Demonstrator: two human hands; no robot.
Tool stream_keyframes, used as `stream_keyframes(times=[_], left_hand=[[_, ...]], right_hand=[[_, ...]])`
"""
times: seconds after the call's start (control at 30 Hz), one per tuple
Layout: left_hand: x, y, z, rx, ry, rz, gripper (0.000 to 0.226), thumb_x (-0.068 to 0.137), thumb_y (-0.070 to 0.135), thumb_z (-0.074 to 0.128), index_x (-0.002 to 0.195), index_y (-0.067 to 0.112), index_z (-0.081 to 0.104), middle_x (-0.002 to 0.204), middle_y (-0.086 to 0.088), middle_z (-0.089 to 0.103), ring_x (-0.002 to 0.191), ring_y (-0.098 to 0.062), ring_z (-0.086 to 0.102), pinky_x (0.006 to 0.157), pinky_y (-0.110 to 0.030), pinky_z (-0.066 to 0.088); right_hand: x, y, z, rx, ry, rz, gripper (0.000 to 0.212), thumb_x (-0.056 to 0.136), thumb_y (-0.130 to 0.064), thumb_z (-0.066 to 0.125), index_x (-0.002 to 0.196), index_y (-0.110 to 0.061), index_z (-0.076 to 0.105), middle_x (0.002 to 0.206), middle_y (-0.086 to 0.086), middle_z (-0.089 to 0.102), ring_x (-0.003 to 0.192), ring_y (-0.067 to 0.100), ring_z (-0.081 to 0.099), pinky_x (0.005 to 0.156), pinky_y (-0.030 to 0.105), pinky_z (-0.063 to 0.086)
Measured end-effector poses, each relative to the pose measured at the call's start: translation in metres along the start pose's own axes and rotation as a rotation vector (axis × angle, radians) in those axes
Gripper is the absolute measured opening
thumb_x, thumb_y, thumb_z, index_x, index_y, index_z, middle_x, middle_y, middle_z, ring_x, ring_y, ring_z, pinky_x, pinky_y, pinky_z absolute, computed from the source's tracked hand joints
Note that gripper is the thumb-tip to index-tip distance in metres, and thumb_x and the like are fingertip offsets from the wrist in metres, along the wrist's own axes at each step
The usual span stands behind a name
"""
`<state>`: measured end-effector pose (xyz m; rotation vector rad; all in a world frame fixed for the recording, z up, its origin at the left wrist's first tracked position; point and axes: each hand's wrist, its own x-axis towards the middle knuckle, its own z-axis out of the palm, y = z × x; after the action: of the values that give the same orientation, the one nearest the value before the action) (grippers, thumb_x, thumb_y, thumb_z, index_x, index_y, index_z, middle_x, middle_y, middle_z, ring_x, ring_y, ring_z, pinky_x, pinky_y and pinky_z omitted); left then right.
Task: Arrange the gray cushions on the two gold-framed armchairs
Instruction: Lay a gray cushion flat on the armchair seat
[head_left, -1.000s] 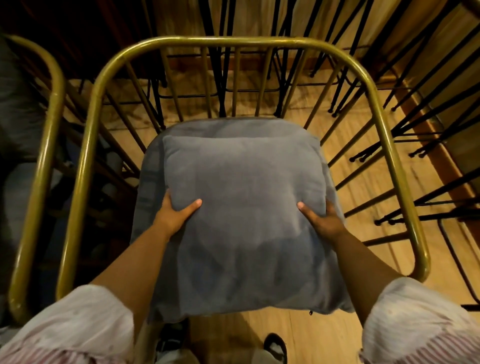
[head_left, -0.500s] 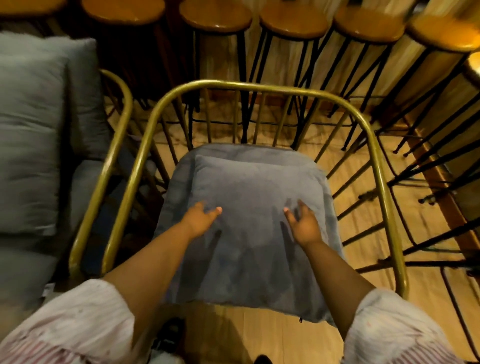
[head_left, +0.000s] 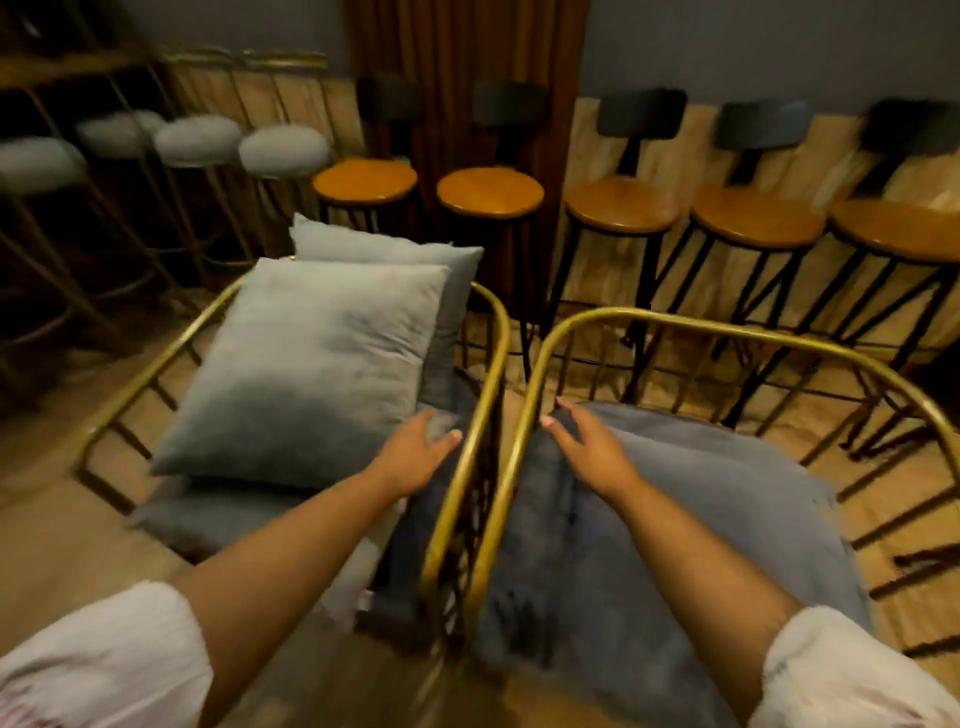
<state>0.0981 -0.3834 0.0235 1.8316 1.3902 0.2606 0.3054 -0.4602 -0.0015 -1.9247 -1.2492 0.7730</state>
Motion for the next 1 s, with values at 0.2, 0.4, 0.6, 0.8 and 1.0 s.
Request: stream_keyframes(times=[0.2, 0.4, 0.6, 0.8, 1.0], left_hand=[[0.039, -0.077, -0.137, -0.061, 0.095, -0.059, 0.064, 0.092, 0.036, 0.053, 0.145, 0.006, 0.033, 0.151, -0.016, 0.037, 0.138, -0.03, 0.038, 0.113, -0.035, 0.029], [0.09, -0.141, -0.22, -0.17, 0.23, -0.19, 0.064, 0.094, 0.043, 0.046, 0.147, 0.013, 0.028, 0.153, -0.016, 0.032, 0.139, -0.034, 0.034, 0.113, -0.042, 0.029], [0.17, -0.187, -0.257, -0.323, 0.259, -0.326, 0.071, 0.09, 0.054, 0.045, 0.147, 0.015, 0.028, 0.15, -0.016, 0.038, 0.134, -0.037, 0.041, 0.109, -0.046, 0.035], [0.242, -0.198, -0.269, -0.427, 0.226, -0.304, 0.064, 0.09, 0.039, 0.055, 0.144, 0.012, 0.033, 0.127, -0.003, 0.049, 0.114, -0.023, 0.05, 0.084, -0.031, 0.037], [0.298, -0.226, -0.274, -0.52, 0.156, -0.296, 0.085, 0.075, 0.06, 0.063, 0.145, 0.022, 0.033, 0.139, 0.0, 0.048, 0.126, -0.024, 0.049, 0.096, -0.033, 0.041]], right_hand=[[0.054, -0.083, 0.093, 0.113, 0.018, 0.026, 0.051, 0.095, -0.027, 0.05, 0.14, -0.004, 0.039, 0.143, 0.015, 0.045, 0.135, 0.025, 0.04, 0.102, 0.019, 0.029], [0.119, -0.122, 0.166, 0.222, -0.063, 0.178, 0.068, 0.089, -0.048, 0.052, 0.143, -0.011, 0.035, 0.145, 0.011, 0.043, 0.136, 0.03, 0.039, 0.11, 0.041, 0.035], [0.217, -0.128, 0.209, 0.326, 0.083, 0.246, 0.12, 0.055, -0.08, 0.064, 0.149, -0.021, 0.02, 0.153, 0.008, 0.032, 0.141, 0.03, 0.032, 0.113, 0.047, 0.031], [0.283, -0.127, 0.235, 0.256, 0.174, 0.382, 0.126, 0.062, -0.062, 0.074, 0.15, -0.025, -0.009, 0.16, 0.008, -0.004, 0.147, 0.03, 0.002, 0.12, 0.045, 0.011], [0.311, -0.095, 0.239, 0.309, 0.243, 0.313, 0.138, 0.048, -0.063, 0.08, 0.149, -0.03, -0.009, 0.159, 0.009, 0.01, 0.144, 0.03, 0.02, 0.117, 0.046, 0.023]])
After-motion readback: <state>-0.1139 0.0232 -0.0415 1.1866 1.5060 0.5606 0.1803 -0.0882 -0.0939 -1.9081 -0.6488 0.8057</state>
